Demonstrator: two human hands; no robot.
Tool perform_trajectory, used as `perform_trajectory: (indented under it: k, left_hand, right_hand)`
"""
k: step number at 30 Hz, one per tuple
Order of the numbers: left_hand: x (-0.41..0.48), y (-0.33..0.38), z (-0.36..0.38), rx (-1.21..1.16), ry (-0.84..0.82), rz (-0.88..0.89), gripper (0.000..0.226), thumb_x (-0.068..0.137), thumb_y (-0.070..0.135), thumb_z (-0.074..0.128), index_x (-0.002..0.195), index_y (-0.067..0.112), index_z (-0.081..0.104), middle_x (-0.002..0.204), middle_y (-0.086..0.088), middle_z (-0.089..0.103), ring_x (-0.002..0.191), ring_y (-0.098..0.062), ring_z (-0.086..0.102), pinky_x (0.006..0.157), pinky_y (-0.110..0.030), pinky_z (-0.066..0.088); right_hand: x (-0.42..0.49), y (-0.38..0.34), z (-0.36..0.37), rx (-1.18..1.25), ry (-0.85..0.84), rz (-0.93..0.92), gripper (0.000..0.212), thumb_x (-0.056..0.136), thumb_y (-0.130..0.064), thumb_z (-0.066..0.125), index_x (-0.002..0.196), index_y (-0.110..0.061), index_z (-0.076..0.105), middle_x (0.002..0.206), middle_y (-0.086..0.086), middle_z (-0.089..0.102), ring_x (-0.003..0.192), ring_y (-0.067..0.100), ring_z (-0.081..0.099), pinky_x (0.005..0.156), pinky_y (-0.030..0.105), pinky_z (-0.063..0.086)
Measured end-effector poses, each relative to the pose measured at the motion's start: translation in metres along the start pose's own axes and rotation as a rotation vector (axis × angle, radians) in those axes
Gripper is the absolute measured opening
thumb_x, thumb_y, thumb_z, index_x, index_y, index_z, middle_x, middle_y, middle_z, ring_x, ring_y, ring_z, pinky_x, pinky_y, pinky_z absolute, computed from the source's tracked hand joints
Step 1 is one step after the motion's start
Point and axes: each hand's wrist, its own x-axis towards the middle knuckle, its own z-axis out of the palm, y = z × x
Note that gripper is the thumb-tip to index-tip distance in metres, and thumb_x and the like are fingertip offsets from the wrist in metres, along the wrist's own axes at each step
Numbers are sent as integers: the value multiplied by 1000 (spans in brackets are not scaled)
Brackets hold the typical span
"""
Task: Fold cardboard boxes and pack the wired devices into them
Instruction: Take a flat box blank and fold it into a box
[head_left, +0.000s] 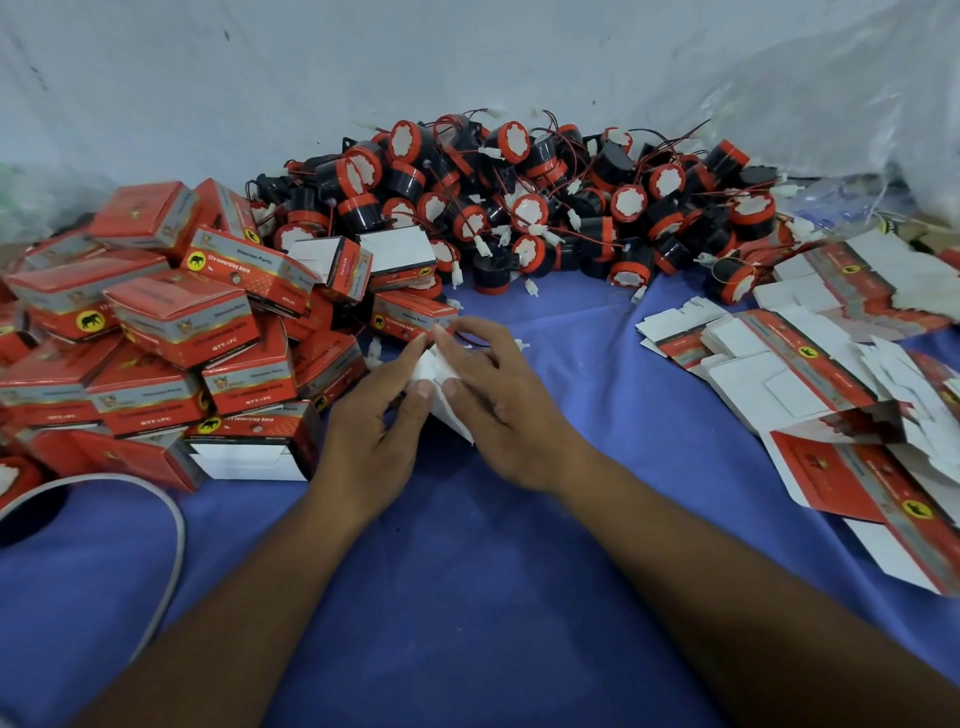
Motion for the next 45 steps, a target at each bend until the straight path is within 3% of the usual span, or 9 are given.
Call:
perform_trajectory:
  k: [7, 15, 19, 23, 28, 32, 39, 42, 45]
  left_hand:
    - [1, -2, 0, -28, 31, -102, 42, 101, 30, 54, 142, 31, 49, 124, 22, 57, 112, 13, 52, 90, -7, 42]
    - [1, 0, -2, 39, -18, -44, 44, 102, 27, 49, 146, 22, 47, 127, 0, 57, 123, -14, 51, 103, -30, 41]
    - [6, 2, -2, -29, -104, -83, 45, 103, 17, 47, 148, 22, 40, 142, 6, 51, 132, 0, 43, 107, -11, 31]
    - [9, -4, -14, -166, -308, -167, 51, 95, 41, 57, 142, 47, 39, 129, 40, 51, 121, 23, 42, 92, 2, 31]
    - [11, -20, -32, -364, -456, -270, 63, 75, 57, 74, 134, 51, 54, 82, -3, 57, 77, -13, 54, 76, -29, 44]
    - [11, -18, -29, -352, -411, -264, 64, 72, 64, 76, 131, 45, 58, 88, -29, 56, 75, -22, 53, 74, -45, 44]
    - [4, -22, -19, -269, -306, -244, 61, 86, 12, 72, 133, 46, 51, 111, -12, 66, 70, -22, 60, 73, -44, 53]
    - [8, -26, -20, -327, -299, -285, 58, 87, 16, 73, 134, 44, 52, 88, -16, 68, 67, -19, 61, 74, -34, 52]
    - [9, -28, -21, -449, -246, -307, 55, 80, 24, 73, 132, 33, 58, 105, -14, 68, 68, -25, 59, 70, -33, 51]
  right_hand:
    - [4, 0, -10, 505, -48, 285, 45, 95, -5, 54, 139, -16, 55, 148, 3, 41, 133, 11, 46, 109, 26, 41]
    - [0, 12, -4, 139, -121, 186, 55, 99, -16, 61, 151, -18, 44, 142, -3, 49, 132, 8, 47, 112, 36, 40]
    - [2, 18, -15, 80, -228, 153, 55, 102, -27, 58, 153, -28, 39, 138, -2, 55, 129, 12, 50, 108, 40, 43]
    - [1, 21, -26, 278, -331, 139, 55, 100, -15, 61, 151, -22, 42, 141, -8, 57, 130, 6, 53, 105, 24, 44]
    - [1, 28, -40, 522, -291, 333, 71, 89, -12, 73, 151, -26, 43, 133, 1, 63, 125, 13, 59, 100, 29, 49]
    - [-1, 27, -35, 512, -294, 373, 59, 95, -17, 69, 148, -24, 46, 138, -2, 61, 124, 12, 59, 105, 32, 48]
    - [0, 21, -23, 292, -370, 278, 79, 94, -11, 66, 157, -28, 21, 162, -11, 15, 147, 1, 19, 120, 29, 26]
    - [0, 25, -26, 503, -325, 364, 90, 77, -2, 61, 152, -38, 28, 152, -7, 40, 138, 9, 42, 111, 28, 40]
    - [0, 35, -28, 761, -244, 400, 77, 82, 17, 55, 141, -31, 46, 135, -11, 58, 126, 7, 54, 104, 29, 46]
